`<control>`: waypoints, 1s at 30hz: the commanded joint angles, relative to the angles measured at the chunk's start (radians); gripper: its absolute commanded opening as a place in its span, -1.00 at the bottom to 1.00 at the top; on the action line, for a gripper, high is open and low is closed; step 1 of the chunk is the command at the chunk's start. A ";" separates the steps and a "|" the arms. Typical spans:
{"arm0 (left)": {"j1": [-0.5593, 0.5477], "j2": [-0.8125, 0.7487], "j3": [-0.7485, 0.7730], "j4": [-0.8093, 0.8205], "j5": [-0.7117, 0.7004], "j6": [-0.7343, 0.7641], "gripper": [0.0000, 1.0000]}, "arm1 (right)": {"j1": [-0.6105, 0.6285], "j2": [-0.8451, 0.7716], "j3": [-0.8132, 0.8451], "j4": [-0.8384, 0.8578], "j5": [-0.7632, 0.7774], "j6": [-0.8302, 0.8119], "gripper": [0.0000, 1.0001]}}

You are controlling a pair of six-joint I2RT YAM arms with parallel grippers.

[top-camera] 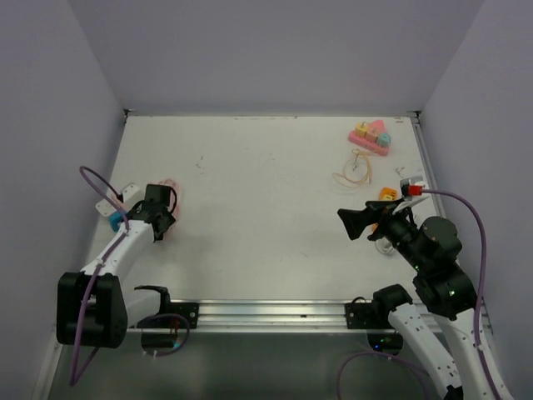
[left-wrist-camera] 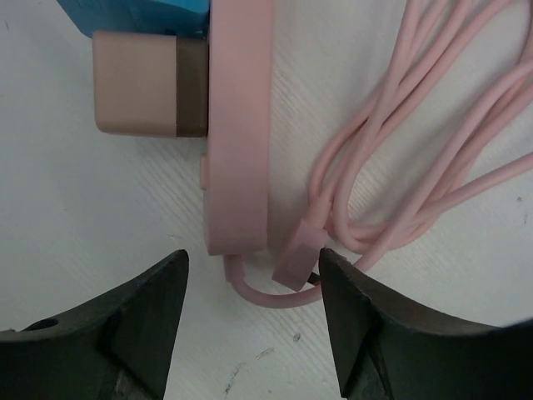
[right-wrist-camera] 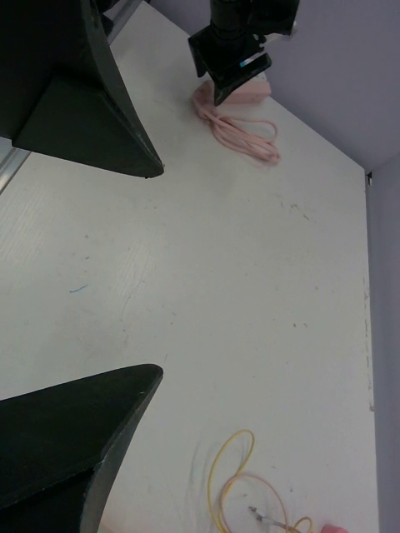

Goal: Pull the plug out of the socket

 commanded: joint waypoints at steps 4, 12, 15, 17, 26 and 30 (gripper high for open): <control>0.027 0.059 0.014 0.086 -0.115 -0.056 0.21 | 0.032 -0.016 -0.017 0.015 0.026 -0.024 0.98; 0.047 0.159 0.036 0.115 -0.103 -0.047 -0.02 | 0.051 -0.028 -0.030 0.018 0.046 -0.036 0.98; 0.047 0.217 0.066 0.103 -0.091 -0.038 -0.19 | 0.055 -0.034 -0.030 0.012 0.054 -0.039 0.98; 0.047 0.227 0.072 0.105 -0.082 -0.021 -0.23 | 0.055 -0.036 -0.027 0.012 0.056 -0.041 0.98; -0.187 0.302 0.170 0.036 -0.094 0.040 -0.67 | 0.055 -0.031 -0.028 0.024 0.040 -0.036 0.97; -0.307 0.371 0.220 0.002 -0.027 0.014 -0.72 | 0.055 -0.022 -0.021 0.020 0.042 -0.039 0.98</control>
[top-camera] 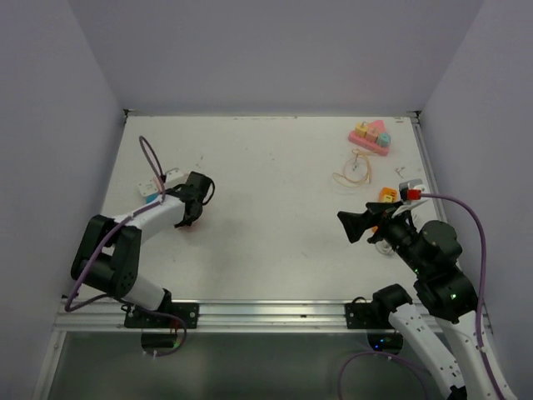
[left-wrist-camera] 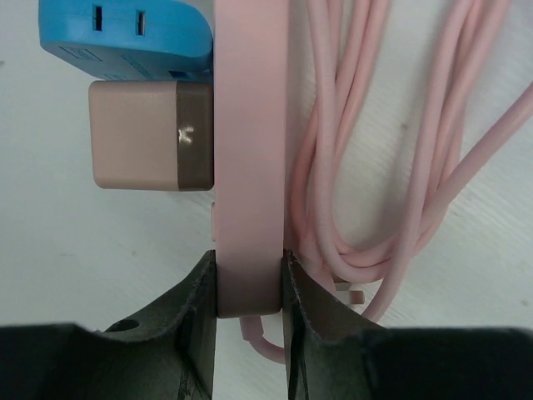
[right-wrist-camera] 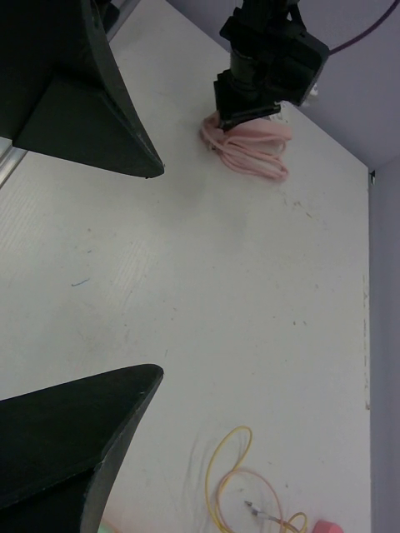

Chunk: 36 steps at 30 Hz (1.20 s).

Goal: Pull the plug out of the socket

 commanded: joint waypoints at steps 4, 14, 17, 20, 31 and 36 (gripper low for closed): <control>-0.275 0.143 0.156 -0.081 0.074 -0.070 -0.72 | 0.006 0.013 0.013 0.008 -0.001 -0.020 0.98; -0.605 0.304 0.385 -0.251 0.090 -0.160 -0.16 | 0.004 0.051 0.030 -0.015 -0.010 -0.022 0.98; -0.614 0.256 0.407 -0.250 0.093 -0.153 0.14 | 0.004 0.077 0.039 -0.025 -0.013 -0.014 0.98; -0.613 0.173 0.414 -0.222 0.100 -0.137 0.48 | 0.004 0.097 0.044 -0.026 -0.018 0.003 0.98; -0.521 -0.160 0.394 -0.112 0.238 0.004 0.99 | 0.004 0.410 0.107 -0.097 -0.075 0.047 0.98; -0.308 -0.335 0.289 -0.032 0.375 0.128 0.99 | 0.028 0.599 0.131 -0.064 -0.124 0.099 0.98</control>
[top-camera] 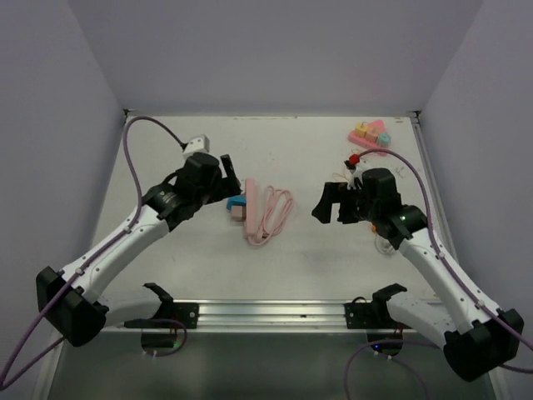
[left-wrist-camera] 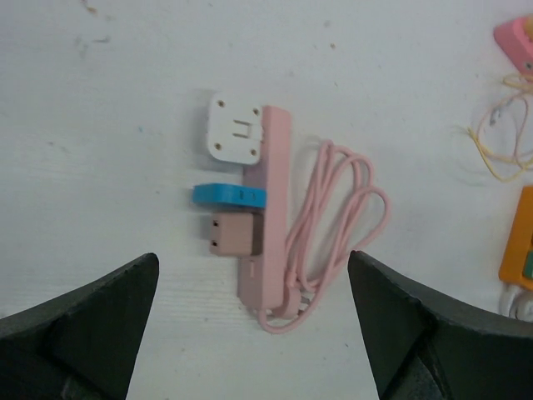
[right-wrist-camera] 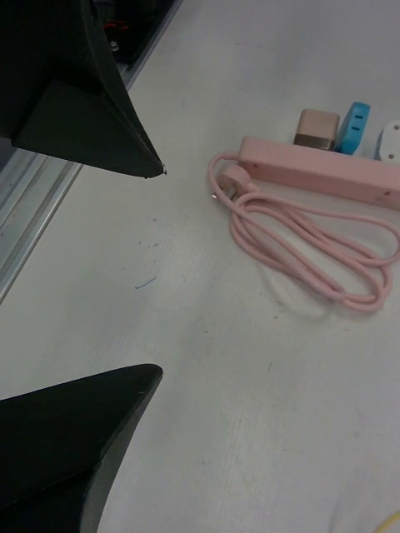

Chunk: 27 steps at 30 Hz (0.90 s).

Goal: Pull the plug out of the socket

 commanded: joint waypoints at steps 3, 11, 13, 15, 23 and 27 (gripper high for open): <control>0.223 -0.116 -0.055 0.025 0.138 0.204 0.99 | 0.114 0.150 0.056 0.057 0.031 0.084 0.98; 0.525 -0.158 -0.239 0.066 0.385 0.358 0.99 | 0.269 0.441 0.194 0.152 0.197 0.188 0.70; 0.562 -0.156 -0.297 0.080 0.401 0.381 0.99 | 0.294 0.527 0.260 0.159 0.247 0.219 0.55; 0.570 -0.165 -0.358 0.106 0.367 0.379 0.99 | 0.320 0.612 0.337 0.159 0.302 0.234 0.47; 0.616 -0.179 -0.398 0.168 0.361 0.386 0.99 | 0.360 0.905 0.590 0.165 0.327 0.308 0.34; 0.634 -0.182 -0.406 0.169 0.396 0.383 0.99 | 0.373 1.012 0.685 0.153 0.349 0.333 0.27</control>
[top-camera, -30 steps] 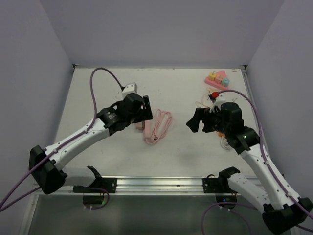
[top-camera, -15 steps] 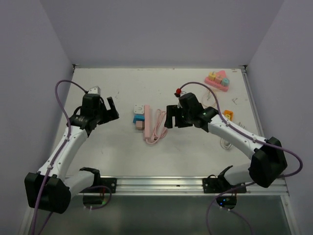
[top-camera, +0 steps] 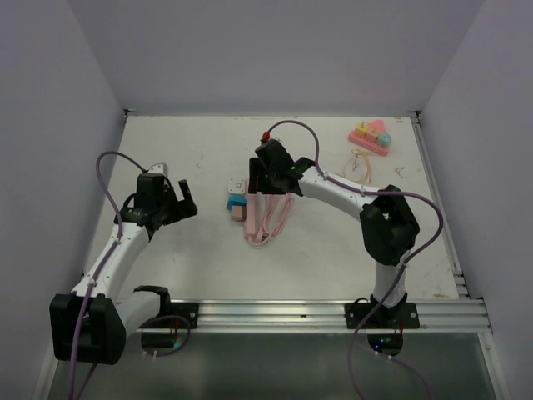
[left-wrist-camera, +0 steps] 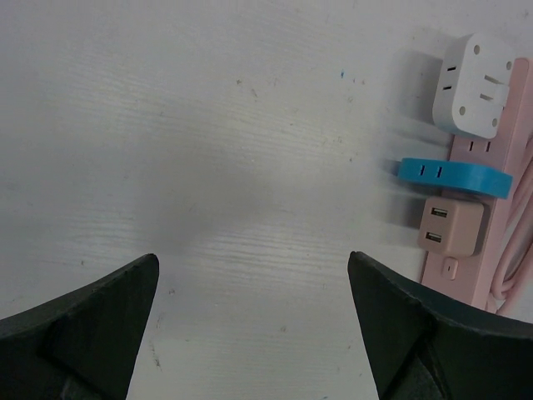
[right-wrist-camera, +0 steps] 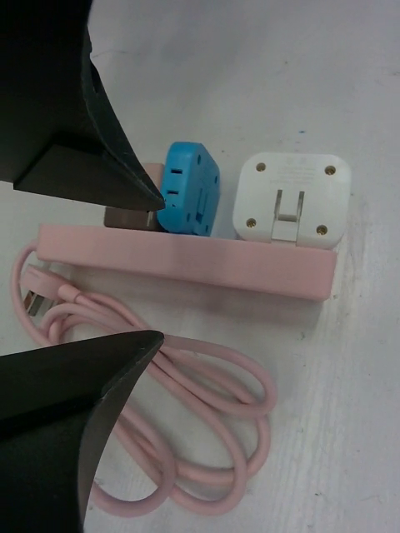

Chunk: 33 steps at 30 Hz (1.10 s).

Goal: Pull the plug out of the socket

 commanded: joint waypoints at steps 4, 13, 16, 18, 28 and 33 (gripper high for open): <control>0.018 -0.018 0.002 0.057 0.052 0.024 0.99 | 0.021 0.125 0.117 0.002 0.044 0.057 0.23; 0.024 -0.018 -0.001 0.058 0.071 0.026 0.99 | 0.019 0.226 0.174 0.016 0.024 0.069 0.16; 0.027 -0.018 -0.003 0.058 0.075 0.027 0.99 | 0.019 0.254 0.196 0.016 0.018 0.069 0.13; 0.027 -0.019 -0.006 0.057 0.075 0.029 0.99 | 0.019 0.272 0.206 0.021 0.012 0.067 0.08; 0.029 -0.059 -0.035 0.121 0.199 0.024 0.99 | 0.013 0.196 0.104 0.120 -0.085 0.079 -0.88; 0.029 -0.131 -0.070 0.165 0.282 -0.003 0.99 | -0.015 0.046 -0.076 0.272 -0.206 0.150 -1.00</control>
